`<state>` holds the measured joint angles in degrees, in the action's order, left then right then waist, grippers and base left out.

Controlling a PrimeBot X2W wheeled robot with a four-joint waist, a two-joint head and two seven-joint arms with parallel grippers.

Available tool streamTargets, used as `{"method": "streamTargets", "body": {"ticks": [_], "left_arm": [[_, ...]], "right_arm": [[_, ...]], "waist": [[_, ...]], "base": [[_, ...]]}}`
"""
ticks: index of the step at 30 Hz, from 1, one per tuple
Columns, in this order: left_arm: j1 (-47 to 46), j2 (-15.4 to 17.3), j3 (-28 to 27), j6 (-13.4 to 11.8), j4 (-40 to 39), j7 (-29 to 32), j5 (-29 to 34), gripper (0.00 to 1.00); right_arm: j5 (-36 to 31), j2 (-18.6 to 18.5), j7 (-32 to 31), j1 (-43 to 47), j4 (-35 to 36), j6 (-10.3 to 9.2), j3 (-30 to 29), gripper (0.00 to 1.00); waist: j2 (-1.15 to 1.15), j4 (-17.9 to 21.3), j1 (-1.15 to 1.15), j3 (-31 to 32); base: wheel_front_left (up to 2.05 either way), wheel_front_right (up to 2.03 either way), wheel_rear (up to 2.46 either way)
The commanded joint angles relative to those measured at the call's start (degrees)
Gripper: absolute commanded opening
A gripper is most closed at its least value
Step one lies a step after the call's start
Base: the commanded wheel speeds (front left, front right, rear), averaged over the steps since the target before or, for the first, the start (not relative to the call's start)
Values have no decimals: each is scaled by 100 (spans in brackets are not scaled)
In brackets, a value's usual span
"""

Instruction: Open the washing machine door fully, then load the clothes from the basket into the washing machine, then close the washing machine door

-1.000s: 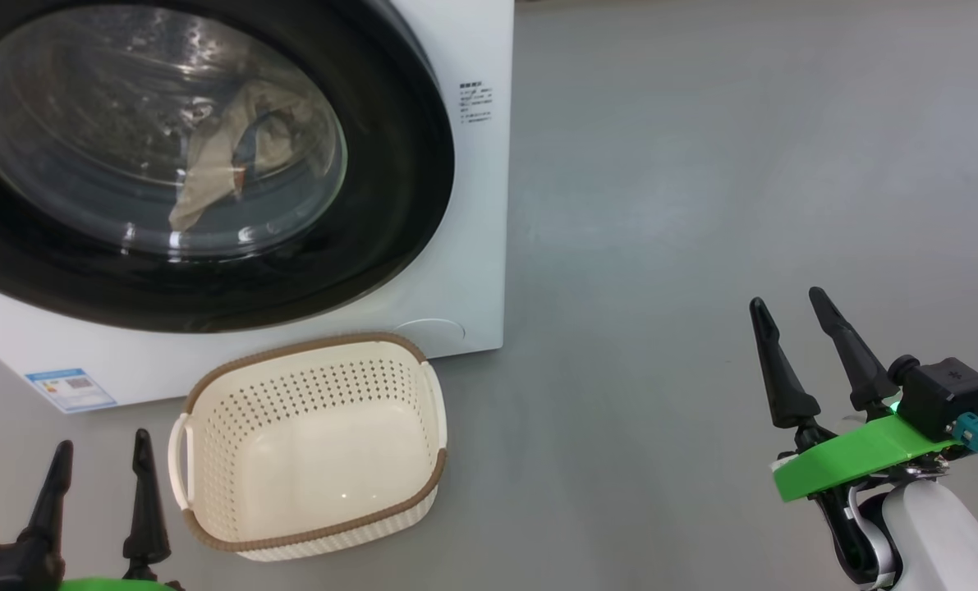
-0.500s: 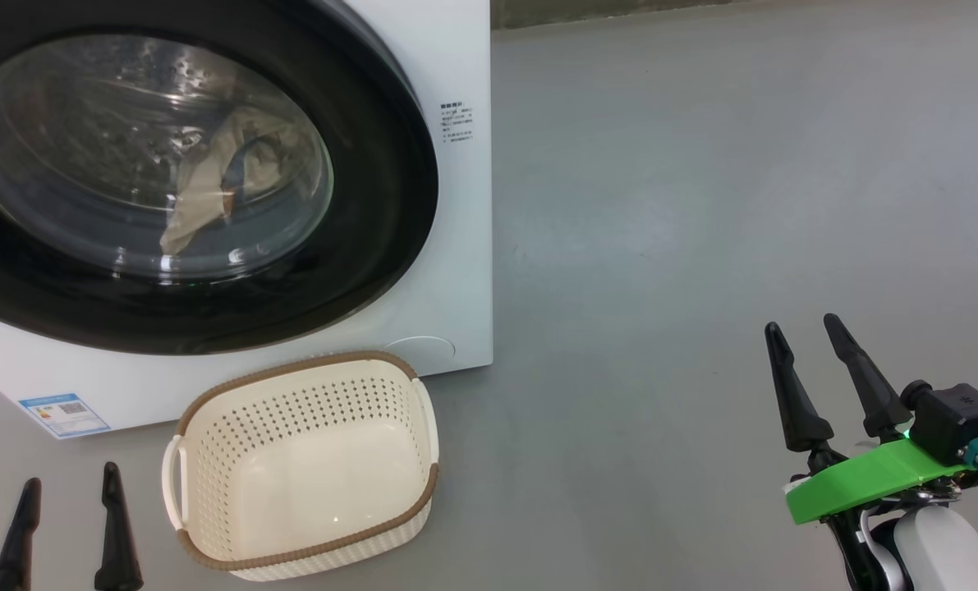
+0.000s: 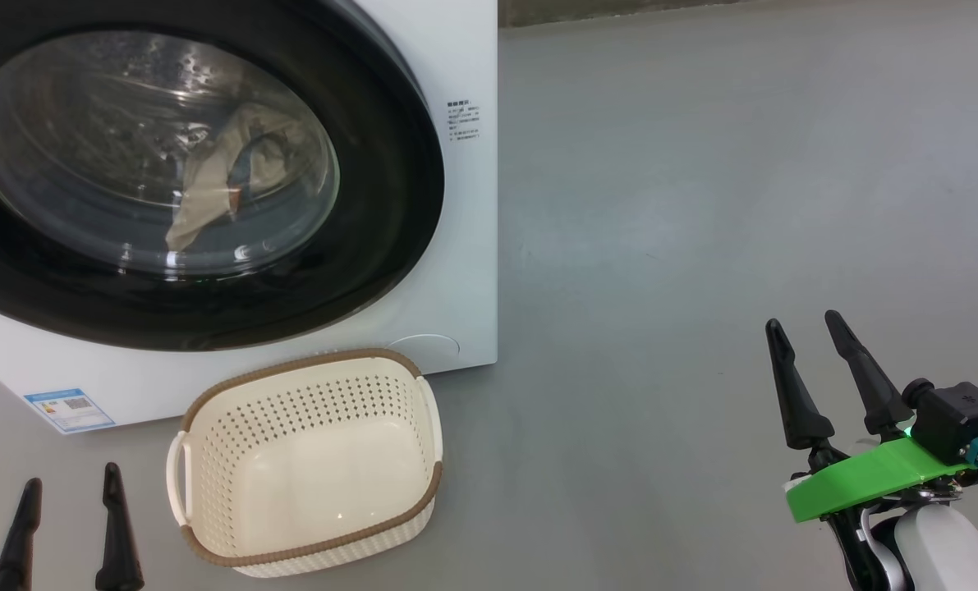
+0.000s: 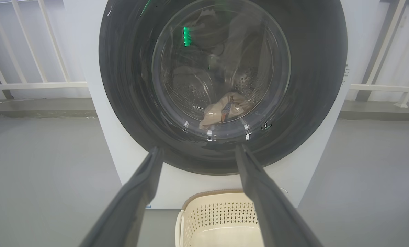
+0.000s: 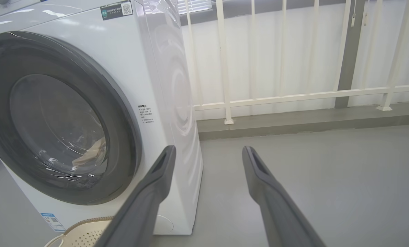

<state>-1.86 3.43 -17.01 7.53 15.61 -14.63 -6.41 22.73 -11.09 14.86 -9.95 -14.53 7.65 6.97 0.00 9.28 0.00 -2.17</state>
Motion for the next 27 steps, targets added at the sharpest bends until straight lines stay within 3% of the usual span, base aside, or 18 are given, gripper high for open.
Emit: {"method": "streamTargets", "body": {"ticks": [1,15,16,22,27], "left_arm": [[-36,87,-166,-5,-92,-37,64,100],[-54,87,-207,-5,-105,-37,106,100],[0,-5,-22,0,2,0,49,0],[29,-218,4,0,368,22,19,0],[3,-211,14,0,354,136,-321,0]], "right_arm": [[-71,-56,14,-28,159,-16,66,100],[-80,-55,14,-42,186,-16,85,100],[-1,0,0,0,25,0,3,0],[27,216,-23,242,-375,0,52,0],[316,231,-95,248,-354,-1,12,0]], "waist": [[0,-5,0,0],[0,-40,0,-54],[0,-40,0,-56],[0,-42,0,-56],[0,-76,11,-38]], "base": [[0,0,0],[0,0,0],[0,0,0],[0,0,0],[0,0,0]]}}
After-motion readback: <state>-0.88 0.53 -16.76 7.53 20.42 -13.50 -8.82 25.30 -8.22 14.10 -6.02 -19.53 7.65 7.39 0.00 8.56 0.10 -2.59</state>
